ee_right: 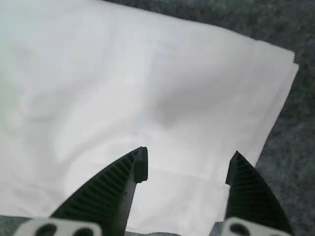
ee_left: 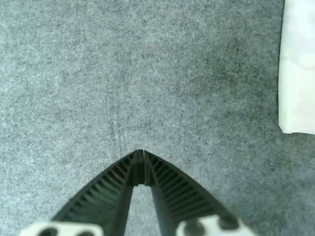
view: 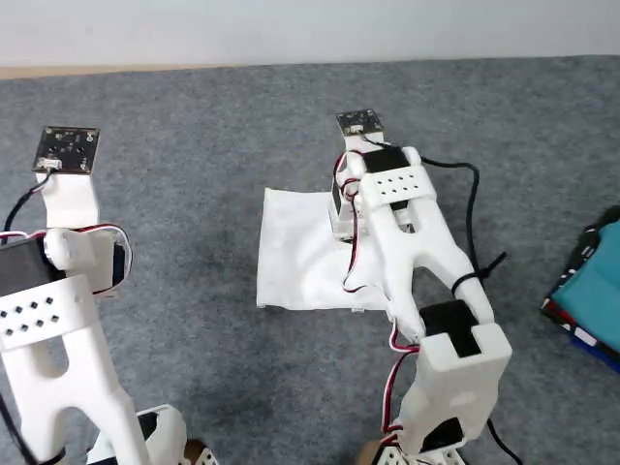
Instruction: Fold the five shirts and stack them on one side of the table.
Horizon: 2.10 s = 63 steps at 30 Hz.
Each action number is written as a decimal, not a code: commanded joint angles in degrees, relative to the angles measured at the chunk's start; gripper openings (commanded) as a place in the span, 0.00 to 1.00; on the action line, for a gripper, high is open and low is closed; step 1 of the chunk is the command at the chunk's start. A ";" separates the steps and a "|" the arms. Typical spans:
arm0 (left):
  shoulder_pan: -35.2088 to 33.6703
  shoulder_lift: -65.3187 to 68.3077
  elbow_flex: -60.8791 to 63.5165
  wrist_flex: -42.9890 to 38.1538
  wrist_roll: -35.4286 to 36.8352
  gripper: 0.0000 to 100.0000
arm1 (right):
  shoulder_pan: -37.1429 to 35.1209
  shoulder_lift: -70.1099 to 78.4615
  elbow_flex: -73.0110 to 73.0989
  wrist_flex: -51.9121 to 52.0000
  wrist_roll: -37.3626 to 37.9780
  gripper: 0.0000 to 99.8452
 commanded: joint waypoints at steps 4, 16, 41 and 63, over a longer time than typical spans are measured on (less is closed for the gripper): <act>-0.44 -0.44 -0.22 0.97 -0.35 0.01 | 0.75 2.42 -3.96 -2.77 -5.80 0.35; -0.44 -0.44 -0.22 0.97 -0.35 0.01 | 3.82 10.68 -9.58 -2.77 -6.59 0.36; -0.44 -0.44 -0.22 0.88 -0.35 0.01 | 9.54 17.63 -27.43 15.69 8.26 0.01; -0.44 -0.44 -0.13 0.88 -0.35 0.01 | 16.13 21.85 -29.54 -5.67 69.36 0.01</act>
